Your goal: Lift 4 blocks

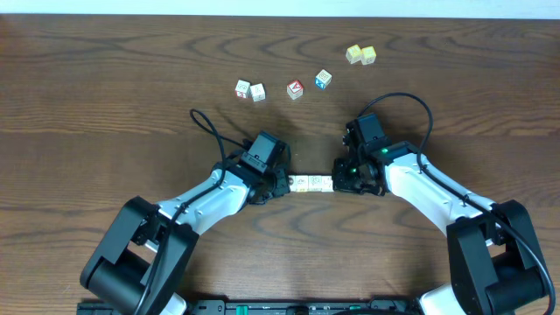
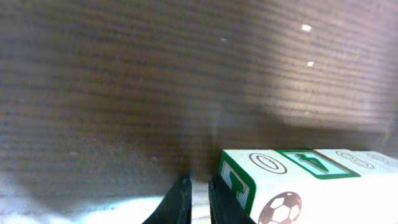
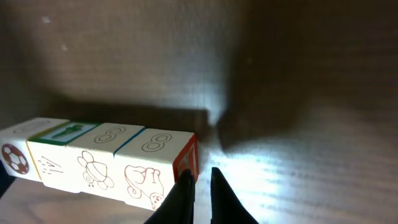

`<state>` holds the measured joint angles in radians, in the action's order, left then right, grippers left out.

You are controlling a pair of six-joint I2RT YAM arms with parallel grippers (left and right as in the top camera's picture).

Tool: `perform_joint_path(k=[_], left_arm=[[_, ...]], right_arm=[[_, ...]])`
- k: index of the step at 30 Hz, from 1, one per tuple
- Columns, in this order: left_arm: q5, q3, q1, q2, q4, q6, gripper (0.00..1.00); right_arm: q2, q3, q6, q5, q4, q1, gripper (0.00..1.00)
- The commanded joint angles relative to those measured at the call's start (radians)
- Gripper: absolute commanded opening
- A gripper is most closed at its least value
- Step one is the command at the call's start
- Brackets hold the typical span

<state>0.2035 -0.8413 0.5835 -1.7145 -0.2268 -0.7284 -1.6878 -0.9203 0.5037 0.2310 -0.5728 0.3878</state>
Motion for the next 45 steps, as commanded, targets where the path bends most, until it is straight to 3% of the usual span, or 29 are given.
perform_joint_path(k=[1, 18, 24, 28, 32, 35, 38, 40, 42, 43, 45], left_arm=[[-0.045, -0.021, 0.021, 0.019, -0.037, 0.014, 0.14], [-0.093, -0.022, -0.009, 0.072, -0.093, 0.029, 0.17], [-0.093, -0.025, -0.101, 0.17, -0.206, 0.07, 0.16], [-0.093, -0.025, -0.188, 0.331, -0.32, 0.106, 0.17], [-0.093, -0.025, -0.257, 0.461, -0.419, 0.107, 0.33], [-0.093, -0.025, -0.309, 0.541, -0.484, 0.107, 0.51], [-0.093, -0.025, -0.354, 0.603, -0.552, 0.107, 0.67], [-0.093, -0.025, -0.368, 0.62, -0.586, 0.107, 0.71], [-0.093, -0.025, -0.371, 0.624, -0.606, 0.107, 0.72], [-0.093, -0.025, -0.371, 0.624, -0.607, 0.107, 0.72], [-0.093, -0.025, -0.371, 0.624, -0.607, 0.107, 0.72]], right_arm=[[0.0, -0.032, -0.012, 0.003, -0.028, 0.021, 0.09], [0.0, -0.082, -0.041, -0.108, -0.143, -0.001, 0.16], [0.001, -0.196, -0.066, -0.126, -0.306, -0.069, 0.2], [0.001, -0.318, -0.111, -0.126, -0.487, -0.129, 0.29], [0.031, -0.361, -0.121, -0.126, -0.605, -0.138, 0.29], [0.089, -0.36, -0.14, -0.125, -0.682, -0.125, 0.33], [0.174, -0.357, -0.146, -0.126, -0.77, -0.095, 0.42], [0.235, -0.349, -0.146, -0.128, -0.802, -0.068, 0.51], [0.297, -0.339, -0.145, -0.129, -0.82, -0.038, 0.68], [0.327, -0.335, -0.143, -0.126, -0.827, -0.021, 0.99], [0.374, -0.329, -0.127, -0.124, -0.847, 0.01, 0.99]])
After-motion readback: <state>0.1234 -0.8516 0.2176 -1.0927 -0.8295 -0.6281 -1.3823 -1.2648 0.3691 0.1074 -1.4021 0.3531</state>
